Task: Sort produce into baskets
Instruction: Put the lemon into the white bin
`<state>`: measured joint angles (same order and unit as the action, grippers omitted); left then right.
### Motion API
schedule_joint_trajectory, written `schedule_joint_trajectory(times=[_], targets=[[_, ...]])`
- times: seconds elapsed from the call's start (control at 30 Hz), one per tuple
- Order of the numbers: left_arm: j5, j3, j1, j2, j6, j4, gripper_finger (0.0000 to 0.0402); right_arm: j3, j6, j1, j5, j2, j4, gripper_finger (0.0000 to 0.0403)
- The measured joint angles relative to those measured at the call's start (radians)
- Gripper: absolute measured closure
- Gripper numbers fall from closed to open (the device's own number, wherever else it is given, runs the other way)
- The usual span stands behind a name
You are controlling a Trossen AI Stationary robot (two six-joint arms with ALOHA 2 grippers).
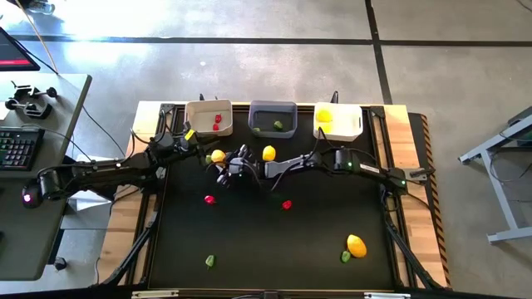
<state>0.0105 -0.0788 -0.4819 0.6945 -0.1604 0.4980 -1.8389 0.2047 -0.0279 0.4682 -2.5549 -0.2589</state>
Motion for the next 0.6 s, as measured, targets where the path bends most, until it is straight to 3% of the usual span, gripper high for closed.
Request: schedule_joint_trajectory(times=[0.2,0.37,0.6], targets=[[0.0,0.0,0.0,0.0,0.0,-0.012,0.0301,0.0,0.027,-0.007,-0.054,0.001,-0.003,0.0198],[0.0,0.0,0.0,0.0,0.0,-0.023,0.0301,0.001,0.014,-0.007,-0.048,0.057,0.128,0.0207],[0.0,0.0,0.0,0.0,0.0,-0.032,0.0301,0.002,0.015,-0.004,0.209,0.187,0.584,0.021]])
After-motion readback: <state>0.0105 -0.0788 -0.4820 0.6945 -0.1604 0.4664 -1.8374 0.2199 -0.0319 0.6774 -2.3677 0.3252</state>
